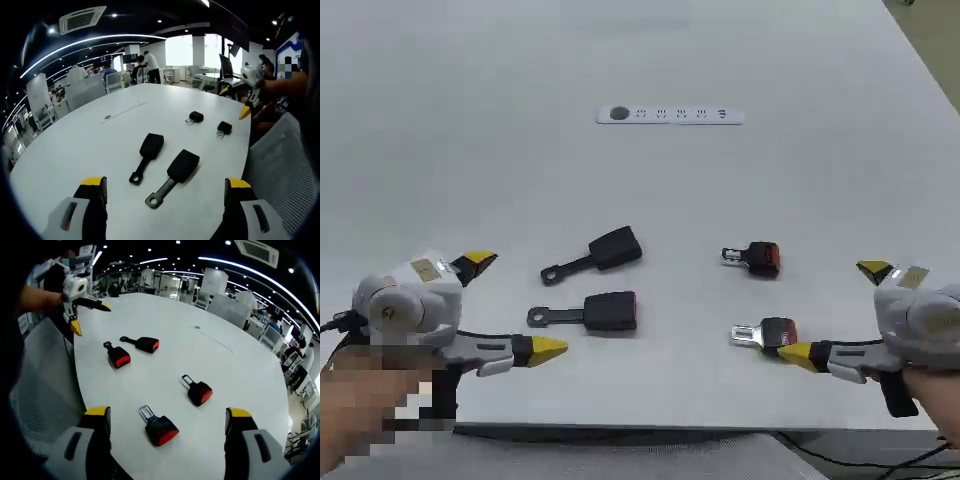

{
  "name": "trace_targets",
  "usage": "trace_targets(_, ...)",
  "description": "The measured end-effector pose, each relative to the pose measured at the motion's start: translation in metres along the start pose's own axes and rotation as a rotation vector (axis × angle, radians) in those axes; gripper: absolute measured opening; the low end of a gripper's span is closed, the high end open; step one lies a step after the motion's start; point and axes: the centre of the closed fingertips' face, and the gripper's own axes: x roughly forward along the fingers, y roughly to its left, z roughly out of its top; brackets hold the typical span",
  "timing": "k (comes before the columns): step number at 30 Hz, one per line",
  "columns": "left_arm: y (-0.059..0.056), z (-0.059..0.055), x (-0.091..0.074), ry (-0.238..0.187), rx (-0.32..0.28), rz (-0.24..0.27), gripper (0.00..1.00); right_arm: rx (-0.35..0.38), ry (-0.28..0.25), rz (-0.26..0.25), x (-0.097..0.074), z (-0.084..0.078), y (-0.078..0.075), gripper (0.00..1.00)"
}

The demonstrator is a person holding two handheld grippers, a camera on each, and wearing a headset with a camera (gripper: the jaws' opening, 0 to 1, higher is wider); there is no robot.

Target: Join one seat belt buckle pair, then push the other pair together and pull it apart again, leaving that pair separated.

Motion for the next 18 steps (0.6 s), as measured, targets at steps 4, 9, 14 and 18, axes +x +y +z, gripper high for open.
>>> trace_targets(4,0.001,-0.006,-0.005,0.014,0.019,0.004,0.99,-0.012,0.015,-0.007,-0.001,-0.002,-0.014,0.96)
trace_targets(9,0.0,-0.011,-0.009,0.017,-0.008,0.016,0.98,-0.027,0.028,0.002,-0.002,-0.001,-0.017,0.94)
trace_targets(14,-0.007,-0.012,-0.007,0.016,-0.023,0.009,0.98,-0.046,0.04,0.009,0.002,-0.003,-0.014,0.95)
trace_targets(18,-0.012,-0.01,-0.006,0.021,-0.01,-0.002,0.98,-0.053,0.035,0.018,0.004,-0.001,-0.01,0.98)
